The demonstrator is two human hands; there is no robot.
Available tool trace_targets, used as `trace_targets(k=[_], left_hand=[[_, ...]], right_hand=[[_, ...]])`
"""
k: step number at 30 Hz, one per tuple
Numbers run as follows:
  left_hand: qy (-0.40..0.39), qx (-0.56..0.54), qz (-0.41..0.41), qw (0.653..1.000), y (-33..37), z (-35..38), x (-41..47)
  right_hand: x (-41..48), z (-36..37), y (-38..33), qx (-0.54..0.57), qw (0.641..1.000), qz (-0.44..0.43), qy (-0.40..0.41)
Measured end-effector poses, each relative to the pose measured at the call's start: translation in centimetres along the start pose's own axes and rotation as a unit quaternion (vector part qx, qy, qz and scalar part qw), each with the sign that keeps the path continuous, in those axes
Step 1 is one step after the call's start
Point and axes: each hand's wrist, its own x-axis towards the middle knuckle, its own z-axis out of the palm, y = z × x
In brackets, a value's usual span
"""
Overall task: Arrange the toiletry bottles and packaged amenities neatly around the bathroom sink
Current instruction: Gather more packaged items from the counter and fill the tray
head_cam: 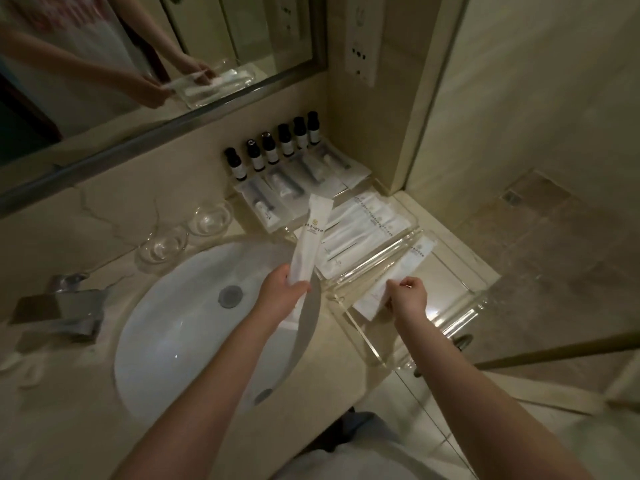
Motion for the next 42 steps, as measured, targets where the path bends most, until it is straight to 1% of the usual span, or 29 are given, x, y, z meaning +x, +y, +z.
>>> trace_targets(k=[3, 5, 7, 12, 17, 19, 21, 22, 23, 24, 25, 26, 27, 28, 30, 32, 35, 37, 40, 42], left_hand=[[0.001, 0.012, -0.003, 1.0, -0.1, 0.4, 0.2], [-0.002, 0.011, -0.006, 1.0, -0.1, 0.6, 0.3], [-0.009, 0.008, -0.006, 1.0, 0.0, 0.9, 0.3], [-0.016, -0.001, 0.0, 1.0, 0.4, 1.5, 0.4], [-0.021, 0.0, 0.005, 1.0, 1.2, 2.0, 0.7], [-0.024, -0.004, 0.009, 1.0, 1.6, 2.2, 0.9], [-0.036, -0.014, 0.012, 0.999, 2.1, 2.5, 0.9], [-0.043, -0.017, 0.015, 0.999, 2.2, 2.6, 1.0], [-0.051, -0.018, 0.021, 0.998, 2.5, 2.8, 1.0], [-0.062, -0.017, 0.029, 0.997, 2.7, 3.0, 1.0], [-0.075, -0.015, 0.039, 0.996, 2.9, 3.2, 1.0], [-0.09, -0.012, 0.047, 0.995, 3.2, 3.4, 1.0], [-0.106, -0.01, 0.054, 0.993, 3.4, 3.7, 0.9], [-0.123, -0.008, 0.062, 0.99, 3.7, 4.0, 0.8], [-0.157, 0.0, 0.077, 0.985, 4.1, 4.4, 0.5], [-0.188, 0.001, 0.079, 0.979, 4.4, 4.9, 0.3], [-0.209, -0.004, 0.063, 0.976, 4.6, 5.8, 0.0], [-0.21, 0.032, 0.063, 0.975, 4.2, 6.6, 0.1], [-0.205, 0.075, 0.053, 0.974, 3.2, 7.9, 0.2], [-0.186, 0.095, 0.043, 0.977, 2.5, 9.1, 0.4]], right_hand=[[0.8, 0.4, 0.1, -0.091, 0.995, 0.02, -0.039], [1.5, 0.2, 0.3, -0.135, 0.989, 0.011, -0.066], [2.2, -0.1, 0.3, -0.176, 0.982, -0.009, -0.074], [2.7, -0.4, -1.2, -0.219, 0.971, -0.039, -0.091], [2.8, -0.8, -1.9, -0.301, 0.945, -0.049, -0.12], [2.6, -1.5, -2.0, -0.337, 0.933, -0.052, -0.112], [2.4, -2.2, -2.3, -0.365, 0.925, -0.08, -0.069], [2.2, -2.4, -2.6, -0.347, 0.931, -0.103, -0.045], [2.1, -2.6, -3.0, -0.291, 0.947, -0.128, -0.04], [1.8, -2.7, -3.6, -0.21, 0.965, -0.149, -0.054], [1.4, -2.9, -4.4, -0.127, 0.975, -0.166, -0.081], [0.8, -3.2, -5.4, -0.061, 0.976, -0.17, -0.118], [0.3, -3.5, -6.5, -0.02, 0.973, -0.17, -0.157], [-0.2, -3.7, -7.5, -0.003, 0.967, -0.169, -0.192], [-0.8, -3.9, -9.3, -0.003, 0.955, -0.174, -0.239], [-1.0, -3.8, -10.3, -0.004, 0.949, -0.187, -0.253], [-0.9, -4.1, -10.7, 0.011, 0.951, -0.204, -0.233], [-0.4, -4.9, -10.6, 0.023, 0.956, -0.201, -0.212], [1.4, -6.9, -9.7, 0.023, 0.974, -0.165, -0.153], [2.9, -8.1, -8.8, 0.033, 0.986, -0.125, -0.107]])
